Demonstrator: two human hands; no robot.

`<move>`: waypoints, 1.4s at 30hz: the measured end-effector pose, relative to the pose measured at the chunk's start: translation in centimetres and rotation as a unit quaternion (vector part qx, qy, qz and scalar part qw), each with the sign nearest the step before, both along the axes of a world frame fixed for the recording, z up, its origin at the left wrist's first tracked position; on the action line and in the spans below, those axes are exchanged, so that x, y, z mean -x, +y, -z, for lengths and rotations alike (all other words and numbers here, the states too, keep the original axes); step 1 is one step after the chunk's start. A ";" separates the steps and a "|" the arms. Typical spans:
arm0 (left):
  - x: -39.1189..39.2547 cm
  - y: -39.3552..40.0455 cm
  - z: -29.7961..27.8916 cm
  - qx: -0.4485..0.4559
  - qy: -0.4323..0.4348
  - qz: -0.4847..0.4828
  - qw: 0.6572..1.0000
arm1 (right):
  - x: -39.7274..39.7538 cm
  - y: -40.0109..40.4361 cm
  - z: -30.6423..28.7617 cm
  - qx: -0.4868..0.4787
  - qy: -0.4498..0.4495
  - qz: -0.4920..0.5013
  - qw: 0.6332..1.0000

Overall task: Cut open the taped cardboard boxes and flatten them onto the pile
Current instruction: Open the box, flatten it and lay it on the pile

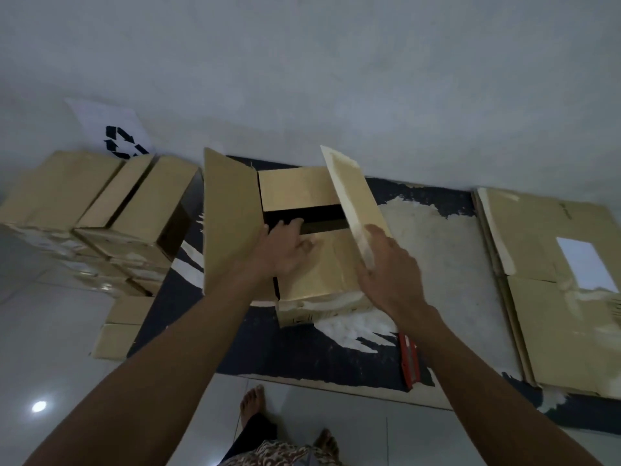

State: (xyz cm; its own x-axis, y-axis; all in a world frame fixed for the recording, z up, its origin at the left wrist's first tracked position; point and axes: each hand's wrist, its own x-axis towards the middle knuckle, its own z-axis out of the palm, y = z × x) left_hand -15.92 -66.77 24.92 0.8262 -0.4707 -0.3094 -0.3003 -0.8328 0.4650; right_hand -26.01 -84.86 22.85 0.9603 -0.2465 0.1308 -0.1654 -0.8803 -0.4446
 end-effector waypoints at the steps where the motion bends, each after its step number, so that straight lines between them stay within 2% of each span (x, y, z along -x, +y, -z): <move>1: -0.1 -0.4 -0.4 0.005 0.016 -0.007 1.000 | 0.3 -0.4 -0.8 -0.020 -0.046 0.010 0.999; 3: 0.0 -0.3 -1.7 0.016 0.019 -0.012 1.000 | 0.7 -1.9 -2.4 -0.078 -0.127 0.060 0.987; 5: 0.3 0.2 -3.5 0.001 -0.002 -0.003 1.000 | 1.1 -3.9 -3.3 -0.098 -0.199 0.128 0.967; 8: 1.8 1.1 -5.6 -0.015 -0.102 0.044 0.994 | 2.0 -6.0 -3.4 -0.114 -0.190 0.213 0.952; 10: 3.6 1.3 -6.2 -0.026 -0.149 0.112 0.982 | 2.6 -6.9 -2.4 -0.108 -0.137 0.254 0.951; 11: 4.6 1.4 -6.3 -0.030 -0.130 0.152 0.979 | 2.9 -7.3 -1.9 -0.090 -0.093 0.267 0.955; 12: 5.4 1.4 -6.0 -0.024 -0.072 0.183 0.980 | 3.0 -7.8 -1.1 -0.074 -0.051 0.268 0.959; 14: 6.7 1.2 -4.9 0.020 0.102 0.193 0.976 | 2.9 -8.3 -0.1 -0.082 0.054 0.272 0.957; 15: 6.9 1.1 -4.1 0.045 0.143 0.183 0.972 | 2.7 -8.5 0.4 -0.096 0.112 0.274 0.950; 17: 6.6 1.0 -1.7 0.037 0.132 0.150 0.979 | 2.4 -8.5 2.0 -0.134 0.217 0.276 0.927; 19: 6.2 0.9 0.3 -0.022 0.089 0.146 0.985 | 2.2 -7.5 3.2 -0.147 0.303 0.251 0.907; 20: 6.0 0.9 1.3 -0.056 0.101 0.145 0.983 | 2.1 -6.5 2.9 -0.135 0.338 0.225 0.904; 22: 6.1 0.8 2.9 -0.125 0.114 0.144 0.975 | 2.1 -4.6 2.6 -0.122 0.381 0.179 0.899; 24: 6.6 0.6 4.2 -0.175 0.042 0.152 0.972 | 1.9 -3.3 2.7 -0.129 0.401 0.159 0.893; 26: 7.3 0.4 4.8 -0.179 -0.064 0.151 0.970 | 1.6 -2.6 3.3 -0.118 0.380 0.148 0.905; 28: 7.7 0.3 5.3 -0.165 -0.131 0.137 0.968 | 1.0 -2.1 3.4 -0.115 0.330 0.144 0.926; 32: 7.3 0.3 5.8 -0.161 -0.120 0.147 0.969 | 0.0 -1.4 3.0 -0.130 0.266 0.164 0.941; 34: 6.4 0.3 5.8 -0.170 -0.089 0.182 0.964 | -0.5 -1.3 2.5 -0.132 0.265 0.182 0.938; 35: 5.7 0.2 5.7 -0.172 -0.043 0.198 0.964 | -0.9 -1.5 2.4 -0.134 0.255 0.188 0.939; 36: 4.9 0.2 5.6 -0.154 0.032 0.198 0.967 | -1.4 -1.5 2.3 -0.135 0.249 0.186 0.941; 38: 3.3 0.0 5.1 -0.052 0.216 0.157 0.962 | -2.3 -1.5 1.8 -0.142 0.220 0.184 0.948; 39: 2.7 -0.2 4.8 0.000 0.255 0.132 0.958 | -2.7 -1.4 1.8 -0.142 0.203 0.187 0.951; 40: 1.9 -0.7 4.8 0.034 0.258 0.107 0.960 | -3.1 -1.2 1.9 -0.144 0.189 0.195 0.952; 42: 0.0 -1.7 5.3 0.040 0.209 0.065 0.975 | -3.4 -0.2 2.5 -0.134 0.189 0.196 0.953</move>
